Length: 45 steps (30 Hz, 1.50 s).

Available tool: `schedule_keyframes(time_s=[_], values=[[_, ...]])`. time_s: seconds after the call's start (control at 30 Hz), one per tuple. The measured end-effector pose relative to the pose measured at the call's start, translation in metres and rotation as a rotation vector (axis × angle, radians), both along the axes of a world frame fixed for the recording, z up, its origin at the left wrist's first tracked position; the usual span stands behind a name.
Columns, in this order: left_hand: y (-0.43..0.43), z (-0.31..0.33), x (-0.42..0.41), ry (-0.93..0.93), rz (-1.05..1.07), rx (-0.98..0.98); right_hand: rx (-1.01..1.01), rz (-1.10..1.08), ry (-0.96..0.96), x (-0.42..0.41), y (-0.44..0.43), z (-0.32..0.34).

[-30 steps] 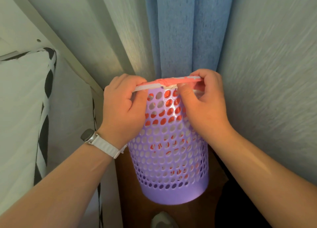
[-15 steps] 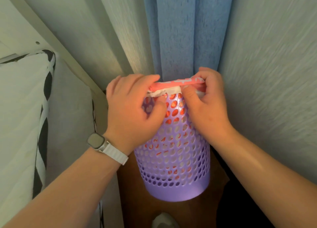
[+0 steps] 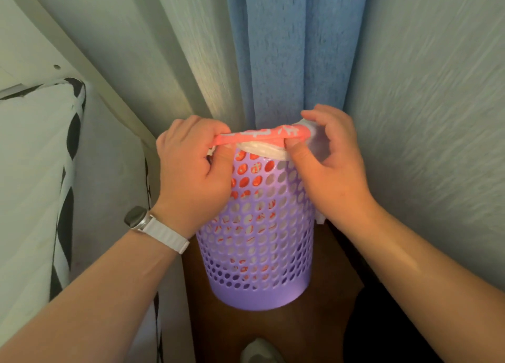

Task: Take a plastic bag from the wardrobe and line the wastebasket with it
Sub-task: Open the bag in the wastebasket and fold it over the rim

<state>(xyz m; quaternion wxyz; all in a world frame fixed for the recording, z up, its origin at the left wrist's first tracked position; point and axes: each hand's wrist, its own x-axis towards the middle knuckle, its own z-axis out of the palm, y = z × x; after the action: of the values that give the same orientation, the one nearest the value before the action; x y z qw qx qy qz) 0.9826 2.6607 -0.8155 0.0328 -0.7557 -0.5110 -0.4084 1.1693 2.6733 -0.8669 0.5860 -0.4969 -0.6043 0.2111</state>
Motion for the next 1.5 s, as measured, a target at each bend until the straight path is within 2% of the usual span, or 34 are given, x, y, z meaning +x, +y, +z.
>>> schedule_keyframes(time_s=[0.07, 0.2, 0.4, 0.6, 0.87, 1.0, 1.2, 1.37, 1.5], values=[[-0.001, 0.001, 0.0, -0.016, -0.03, -0.004, -0.044, 0.017, 0.03, 0.004, 0.001, 0.0], [-0.006, 0.004, 0.003, -0.06, -0.073, -0.063, 0.007, 0.006, 0.032, 0.004, -0.001, 0.0], [-0.017, 0.009, 0.019, 0.136, -0.03, -0.039, 0.065, -0.064, 0.005, -0.005, -0.006, 0.006], [-0.014, 0.005, 0.023, 0.12, 0.087, -0.018, 0.051, -0.056, -0.02, -0.018, -0.016, 0.013], [-0.014, 0.003, 0.013, 0.055, 0.02, -0.029, 0.002, 0.006, -0.011, 0.001, -0.013, 0.005], [-0.017, 0.007, 0.015, 0.011, -0.016, -0.052, 0.053, -0.028, -0.034, 0.001, -0.016, 0.007], [-0.027, 0.009, 0.025, 0.155, -0.019, -0.058, 0.044, -0.059, -0.063, -0.004, -0.019, 0.007], [-0.024, 0.005, 0.031, 0.139, 0.077, -0.039, 0.024, -0.074, -0.078, -0.014, -0.021, 0.01], [-0.017, 0.003, 0.022, 0.138, 0.048, -0.065, 0.038, -0.016, -0.044, -0.012, -0.02, 0.007]])
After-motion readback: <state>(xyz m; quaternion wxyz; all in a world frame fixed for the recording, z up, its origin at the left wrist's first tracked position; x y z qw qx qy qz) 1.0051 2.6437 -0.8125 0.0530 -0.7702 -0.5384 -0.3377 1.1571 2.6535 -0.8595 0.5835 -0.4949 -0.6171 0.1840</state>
